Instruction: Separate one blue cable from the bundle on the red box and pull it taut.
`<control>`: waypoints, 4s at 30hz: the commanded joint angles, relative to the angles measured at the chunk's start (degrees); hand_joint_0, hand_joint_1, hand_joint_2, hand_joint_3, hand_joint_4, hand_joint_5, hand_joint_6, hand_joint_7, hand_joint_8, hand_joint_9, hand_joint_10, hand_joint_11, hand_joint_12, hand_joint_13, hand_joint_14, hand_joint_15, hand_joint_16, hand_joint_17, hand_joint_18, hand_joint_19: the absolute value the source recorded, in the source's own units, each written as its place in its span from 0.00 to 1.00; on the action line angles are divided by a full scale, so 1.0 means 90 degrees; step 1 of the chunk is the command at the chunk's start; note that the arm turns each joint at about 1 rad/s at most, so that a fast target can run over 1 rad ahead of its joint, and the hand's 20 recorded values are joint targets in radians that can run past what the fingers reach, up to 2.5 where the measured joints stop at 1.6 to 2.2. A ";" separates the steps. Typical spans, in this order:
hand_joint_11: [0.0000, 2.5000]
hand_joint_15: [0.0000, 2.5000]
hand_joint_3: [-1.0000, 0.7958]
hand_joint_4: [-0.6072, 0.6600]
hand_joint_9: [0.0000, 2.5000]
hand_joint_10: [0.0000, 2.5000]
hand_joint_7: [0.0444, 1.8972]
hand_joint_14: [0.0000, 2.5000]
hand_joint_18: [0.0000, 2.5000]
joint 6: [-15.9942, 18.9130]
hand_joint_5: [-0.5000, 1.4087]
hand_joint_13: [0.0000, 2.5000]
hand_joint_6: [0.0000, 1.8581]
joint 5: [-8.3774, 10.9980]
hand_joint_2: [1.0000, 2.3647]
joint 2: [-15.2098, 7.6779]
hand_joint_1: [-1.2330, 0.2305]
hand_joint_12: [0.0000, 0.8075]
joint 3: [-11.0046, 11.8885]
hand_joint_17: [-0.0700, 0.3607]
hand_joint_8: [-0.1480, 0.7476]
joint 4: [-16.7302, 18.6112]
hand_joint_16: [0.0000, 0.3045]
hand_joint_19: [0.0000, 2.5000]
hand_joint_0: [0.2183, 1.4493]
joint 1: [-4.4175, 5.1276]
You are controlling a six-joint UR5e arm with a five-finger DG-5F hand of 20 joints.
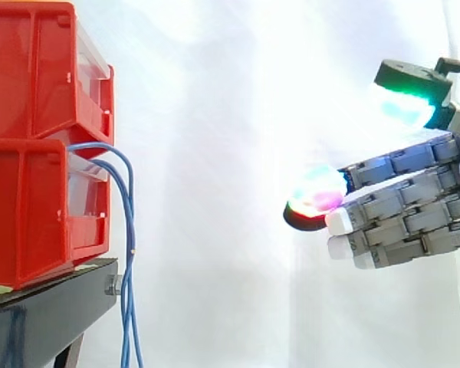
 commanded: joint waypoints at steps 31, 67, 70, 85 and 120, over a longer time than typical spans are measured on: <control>0.04 0.12 0.28 0.62 0.18 0.00 0.35 0.00 0.05 -0.0528 0.15 0.16 0.27 0.0457 0.00 -0.1644 0.44 0.46 0.1616 0.39 0.42 0.0101 0.14 0.05 0.23 0.0161; 0.08 0.14 0.29 0.70 0.28 0.00 0.52 0.01 0.11 -0.1036 0.21 0.22 0.27 0.0369 0.00 -0.2972 0.44 0.45 0.2954 0.36 0.43 0.1067 0.13 0.07 0.26 0.0298; 0.08 0.14 0.29 0.70 0.28 0.00 0.55 0.01 0.11 -0.1026 0.22 0.22 0.27 0.0359 0.00 -0.2963 0.43 0.45 0.2954 0.36 0.43 0.1067 0.12 0.07 0.26 0.0307; 0.11 0.15 0.33 0.63 0.31 0.00 0.67 0.01 0.14 -0.0460 0.23 0.25 0.30 0.0173 0.01 -0.2836 0.42 0.43 0.2944 0.35 0.42 0.0540 0.12 0.08 0.30 0.0317; 0.16 0.20 0.39 0.49 0.32 0.01 0.49 0.01 0.20 0.0234 0.19 0.29 0.50 -0.0022 0.01 -0.1625 0.26 0.44 0.3013 0.34 0.42 -0.1960 0.11 0.09 0.37 0.0327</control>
